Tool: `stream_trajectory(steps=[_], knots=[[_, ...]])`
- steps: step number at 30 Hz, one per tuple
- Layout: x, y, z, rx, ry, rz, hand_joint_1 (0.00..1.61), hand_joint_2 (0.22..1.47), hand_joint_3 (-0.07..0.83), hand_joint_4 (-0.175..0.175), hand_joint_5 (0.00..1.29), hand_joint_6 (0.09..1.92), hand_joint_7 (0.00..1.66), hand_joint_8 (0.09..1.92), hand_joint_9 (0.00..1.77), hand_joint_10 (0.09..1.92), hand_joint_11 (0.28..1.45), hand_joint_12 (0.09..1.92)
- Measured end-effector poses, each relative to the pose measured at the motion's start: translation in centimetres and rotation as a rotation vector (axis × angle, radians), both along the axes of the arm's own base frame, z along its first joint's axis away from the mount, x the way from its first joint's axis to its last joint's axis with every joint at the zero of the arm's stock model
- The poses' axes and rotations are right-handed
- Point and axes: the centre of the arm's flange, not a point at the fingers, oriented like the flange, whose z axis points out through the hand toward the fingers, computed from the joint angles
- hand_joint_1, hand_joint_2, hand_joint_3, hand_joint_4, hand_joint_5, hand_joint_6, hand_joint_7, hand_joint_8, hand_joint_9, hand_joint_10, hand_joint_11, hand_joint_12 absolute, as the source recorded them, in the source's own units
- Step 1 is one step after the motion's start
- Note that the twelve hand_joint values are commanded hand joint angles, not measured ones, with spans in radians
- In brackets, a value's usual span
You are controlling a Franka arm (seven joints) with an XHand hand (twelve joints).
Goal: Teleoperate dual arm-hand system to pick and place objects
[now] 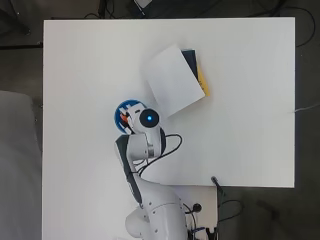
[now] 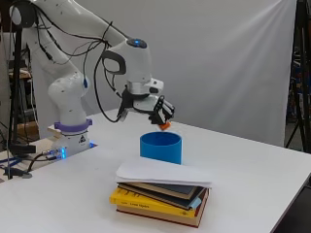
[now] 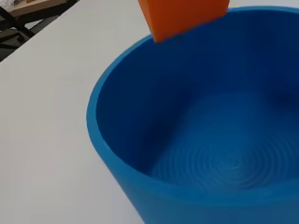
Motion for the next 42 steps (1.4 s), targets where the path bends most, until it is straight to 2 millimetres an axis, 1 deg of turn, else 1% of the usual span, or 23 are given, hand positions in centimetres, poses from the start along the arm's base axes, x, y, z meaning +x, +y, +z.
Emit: stream_trajectory(steps=[2,3,4,5,6,7,8,9,10,12,13,14,16,18,21,24,26,28,30,31,33,38,42], knots=[[0.1,0.5,-0.6,-0.011,0.031,-0.020,0.86,1.28,0.003,0.175,0.67,1.46,1.04,1.92,1.42,1.92,1.13,1.92],[0.1,0.7,-0.7,-0.018,0.043,-0.030,0.69,1.24,-0.005,0.112,0.54,1.07,0.82,1.42,1.13,1.50,0.91,1.49],[0.2,0.7,-0.8,-0.025,0.050,-0.043,0.48,1.12,-0.019,0.053,0.32,0.62,0.49,0.83,0.70,0.94,0.68,0.97],[0.3,0.7,-0.8,-0.031,0.053,-0.058,0.30,1.02,-0.017,0.015,0.17,0.33,0.26,0.43,0.40,0.54,0.53,0.56],[0.5,0.6,-0.6,-0.038,0.057,-0.076,0.19,0.97,-0.010,-0.003,0.08,0.16,0.13,0.21,0.25,0.30,0.46,0.30],[0.9,0.7,-0.2,-0.050,0.065,-0.096,0.13,0.95,-0.003,-0.009,0.04,0.09,0.07,0.10,0.19,0.17,0.43,0.16],[1.4,0.9,0.1,-0.073,0.080,-0.120,0.10,0.95,-0.001,-0.011,0.02,0.09,0.04,0.09,0.18,0.10,0.41,0.09],[2.0,1.0,0.4,-0.097,0.095,-0.147,0.09,0.95,0.000,-0.010,0.01,0.09,0.04,0.09,0.20,0.09,0.41,0.09],[2.7,1.2,0.6,-0.124,0.106,-0.177,0.11,0.98,0.002,0.000,0.04,0.09,0.10,0.09,0.25,0.09,0.42,0.09],[3.6,1.5,0.8,-0.168,0.113,-0.216,0.23,1.04,0.003,0.039,0.26,0.09,0.26,0.09,0.37,0.09,0.45,0.09],[3.9,1.6,0.8,-0.178,0.111,-0.225,0.27,1.06,0.004,0.047,0.32,0.09,0.31,0.09,0.41,0.09,0.46,0.09],[3.9,1.7,1.0,-0.179,0.107,-0.228,0.30,1.07,0.004,0.048,0.34,0.09,0.34,0.09,0.43,0.09,0.46,0.09],[3.7,1.9,1.6,-0.175,0.108,-0.234,0.34,1.08,0.005,0.044,0.32,0.09,0.34,0.09,0.43,0.09,0.46,0.09],[3.7,2.1,3.1,-0.172,0.107,-0.240,0.37,1.09,0.007,0.046,0.31,0.09,0.33,0.09,0.43,0.09,0.46,0.09],[4.7,2.6,7.6,-0.174,0.043,-0.267,0.36,1.10,0.007,0.050,0.30,0.09,0.34,0.09,0.45,0.09,0.47,0.09],[5.5,2.0,13.1,-0.192,-0.027,-0.295,0.29,1.08,-0.002,0.068,0.29,0.09,0.34,0.09,0.47,0.09,0.47,0.09],[5.3,1.4,16.4,-0.210,-0.051,-0.311,0.27,1.07,-0.004,0.075,0.28,0.09,0.34,0.09,0.47,0.09,0.47,0.09],[4.7,0.6,19.4,-0.220,-0.072,-0.331,0.27,1.07,-0.005,0.079,0.27,0.09,0.34,0.09,0.48,0.09,0.47,0.09],[3.6,0.0,21.5,-0.226,-0.103,-0.349,0.32,1.07,-0.001,0.084,0.27,0.09,0.34,0.09,0.46,0.09,0.45,0.09],[3.2,-0.2,22.1,-0.230,-0.117,-0.357,0.35,1.08,0.000,0.085,0.27,0.09,0.33,0.09,0.45,0.09,0.45,0.09],[2.5,-0.5,22.5,-0.235,-0.118,-0.372,0.37,1.08,0.002,0.087,0.27,0.09,0.32,0.09,0.43,0.09,0.45,0.09],[2.2,-1.6,23.5,-0.246,-0.116,-0.427,0.36,1.10,0.006,0.083,0.27,0.09,0.34,0.09,0.46,0.09,0.45,0.09],[2.7,-1.9,22.4,-0.254,-0.133,-0.469,0.35,1.11,0.004,0.078,0.28,0.09,0.38,0.09,0.51,0.09,0.46,0.09]])
